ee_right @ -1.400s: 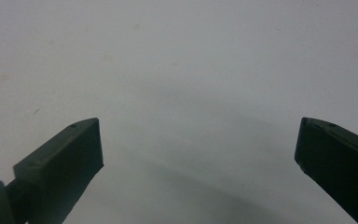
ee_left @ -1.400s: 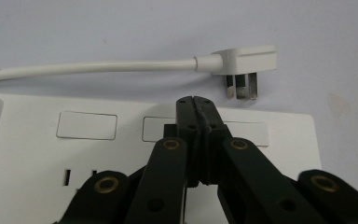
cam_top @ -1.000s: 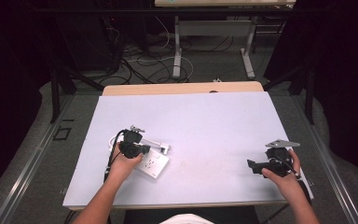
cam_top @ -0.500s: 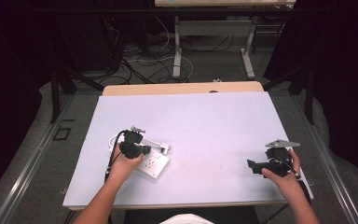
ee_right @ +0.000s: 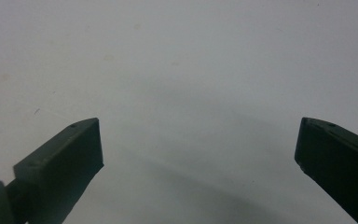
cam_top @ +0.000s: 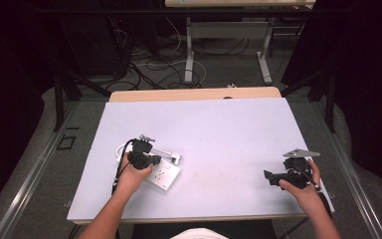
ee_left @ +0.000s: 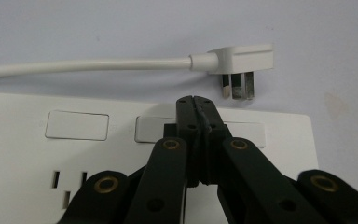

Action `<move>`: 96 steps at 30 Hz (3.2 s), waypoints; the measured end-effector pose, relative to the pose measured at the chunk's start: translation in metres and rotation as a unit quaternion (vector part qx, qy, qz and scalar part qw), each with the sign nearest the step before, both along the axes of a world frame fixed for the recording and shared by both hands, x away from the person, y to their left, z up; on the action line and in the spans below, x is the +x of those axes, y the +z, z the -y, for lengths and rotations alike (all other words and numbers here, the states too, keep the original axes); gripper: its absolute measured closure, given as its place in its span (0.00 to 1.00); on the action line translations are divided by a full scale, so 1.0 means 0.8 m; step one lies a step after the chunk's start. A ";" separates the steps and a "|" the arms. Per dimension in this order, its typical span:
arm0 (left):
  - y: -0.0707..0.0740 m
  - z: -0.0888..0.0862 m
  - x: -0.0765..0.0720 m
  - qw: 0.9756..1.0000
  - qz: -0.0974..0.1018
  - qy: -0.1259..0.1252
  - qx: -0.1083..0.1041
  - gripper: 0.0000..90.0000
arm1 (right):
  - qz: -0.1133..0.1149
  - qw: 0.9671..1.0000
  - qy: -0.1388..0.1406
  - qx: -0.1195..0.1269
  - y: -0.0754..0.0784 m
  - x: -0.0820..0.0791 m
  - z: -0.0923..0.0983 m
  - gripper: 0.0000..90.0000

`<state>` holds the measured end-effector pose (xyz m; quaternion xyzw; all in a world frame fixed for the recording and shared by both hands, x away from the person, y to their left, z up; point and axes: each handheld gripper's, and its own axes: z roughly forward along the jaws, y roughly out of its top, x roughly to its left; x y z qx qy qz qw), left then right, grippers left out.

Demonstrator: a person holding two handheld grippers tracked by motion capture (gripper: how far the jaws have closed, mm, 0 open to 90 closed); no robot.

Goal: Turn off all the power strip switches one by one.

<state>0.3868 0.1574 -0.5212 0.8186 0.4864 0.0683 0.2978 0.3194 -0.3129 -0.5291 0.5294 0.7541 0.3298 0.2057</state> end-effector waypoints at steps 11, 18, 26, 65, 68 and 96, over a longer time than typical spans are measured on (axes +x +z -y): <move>0.000 0.003 -0.002 1.000 0.002 -0.001 0.001 1.00 | 0.001 1.000 0.002 -0.001 0.000 0.000 0.001 0.00; 0.002 0.005 -0.005 1.000 0.005 -0.007 -0.001 1.00 | 0.000 1.000 0.002 0.000 0.000 0.000 0.001 0.00; 0.005 0.010 -0.010 1.000 0.009 -0.010 -0.003 1.00 | 0.001 1.000 0.004 -0.003 0.000 0.000 0.002 0.00; 0.004 0.038 -0.024 0.999 0.008 -0.051 0.002 1.00 | -0.001 1.000 0.006 -0.001 0.000 0.003 -0.002 0.00; 0.004 0.038 -0.024 0.999 0.009 -0.050 0.001 1.00 | -0.001 1.000 0.006 -0.001 -0.001 0.003 -0.001 0.00; -0.001 0.040 -0.025 0.998 0.003 -0.059 0.001 1.00 | -0.001 1.000 0.006 -0.001 0.000 0.002 -0.002 0.00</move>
